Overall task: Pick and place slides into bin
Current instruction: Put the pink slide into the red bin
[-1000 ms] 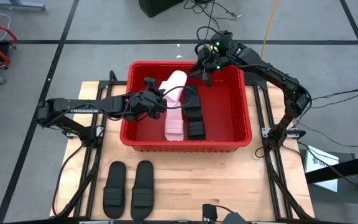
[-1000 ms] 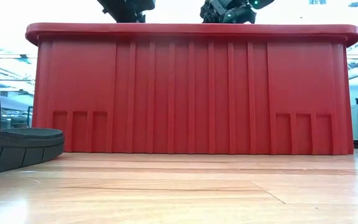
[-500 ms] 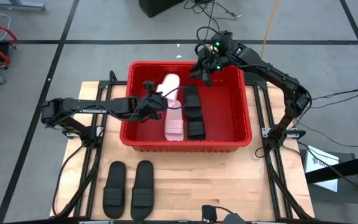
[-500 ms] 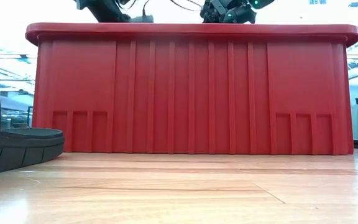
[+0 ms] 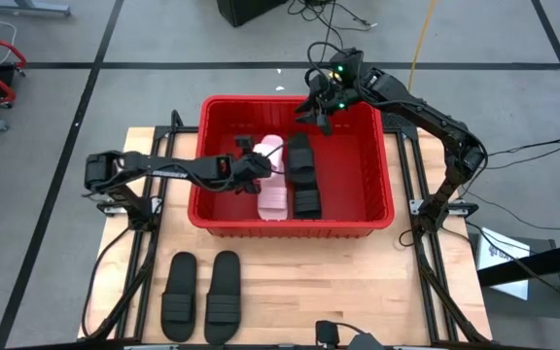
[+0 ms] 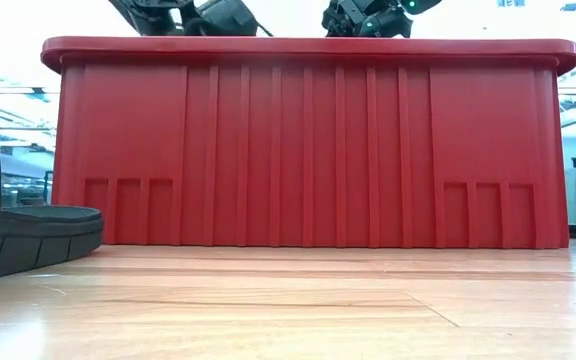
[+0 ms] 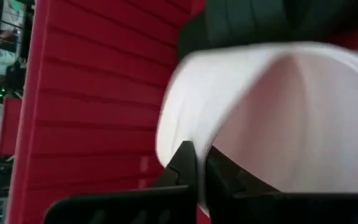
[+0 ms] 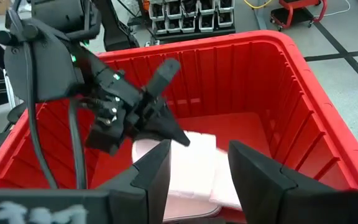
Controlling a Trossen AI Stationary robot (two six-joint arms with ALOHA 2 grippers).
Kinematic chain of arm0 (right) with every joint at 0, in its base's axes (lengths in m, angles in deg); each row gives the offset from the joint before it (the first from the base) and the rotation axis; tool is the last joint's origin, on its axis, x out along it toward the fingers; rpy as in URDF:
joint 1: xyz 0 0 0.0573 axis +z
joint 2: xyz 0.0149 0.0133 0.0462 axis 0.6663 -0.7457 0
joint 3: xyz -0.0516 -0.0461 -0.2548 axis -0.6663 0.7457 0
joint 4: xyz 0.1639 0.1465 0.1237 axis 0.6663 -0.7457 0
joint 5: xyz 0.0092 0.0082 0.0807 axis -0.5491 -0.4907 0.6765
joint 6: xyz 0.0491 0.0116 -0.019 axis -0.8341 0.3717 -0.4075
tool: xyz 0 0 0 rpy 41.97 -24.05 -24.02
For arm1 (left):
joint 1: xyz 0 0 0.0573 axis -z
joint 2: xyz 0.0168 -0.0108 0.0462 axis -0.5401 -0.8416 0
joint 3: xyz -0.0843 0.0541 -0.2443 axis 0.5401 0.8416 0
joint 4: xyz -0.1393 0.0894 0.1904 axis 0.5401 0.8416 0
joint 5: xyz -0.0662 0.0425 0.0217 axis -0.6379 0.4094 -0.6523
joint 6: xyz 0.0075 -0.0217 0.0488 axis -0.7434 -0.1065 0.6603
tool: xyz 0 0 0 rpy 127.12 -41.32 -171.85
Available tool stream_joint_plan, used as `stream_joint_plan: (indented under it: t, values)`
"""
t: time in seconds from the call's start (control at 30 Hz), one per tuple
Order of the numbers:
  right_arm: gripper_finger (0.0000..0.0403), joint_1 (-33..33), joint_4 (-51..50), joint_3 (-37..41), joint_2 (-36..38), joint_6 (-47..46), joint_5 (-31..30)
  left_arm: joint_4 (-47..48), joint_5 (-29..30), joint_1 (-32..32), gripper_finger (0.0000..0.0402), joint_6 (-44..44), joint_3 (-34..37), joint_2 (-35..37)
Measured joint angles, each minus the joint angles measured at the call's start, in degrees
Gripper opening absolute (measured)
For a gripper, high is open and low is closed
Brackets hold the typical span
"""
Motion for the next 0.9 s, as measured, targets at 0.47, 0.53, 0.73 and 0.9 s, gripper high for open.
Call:
stream_joint_plan:
  t: [0.47, 0.53, 0.73, 0.9]
  values:
    - [0.0152, 0.0, 0.0, 0.0, 0.0, 0.4, 0.1, -4.6, -2.3, 0.0, 0.0003, -1.7, -0.1, -3.0]
    - [0.0152, 0.0, 0.0, 0.0, 0.0, 0.4, 0.1, -4.8, -3.5, 0.0, 0.0002, -2.1, -0.1, -2.9]
    - [0.0153, 0.0, 0.0, 0.0, 0.0, 0.4, 0.1, -4.7, -4.3, 0.0, 0.0021, -3.6, -0.1, -3.0]
    - [0.0153, 0.0, 0.0, 0.0, 0.0, 0.3, 0.1, -4.0, -4.4, 0.0, 0.0050, -3.7, -0.1, -3.0]
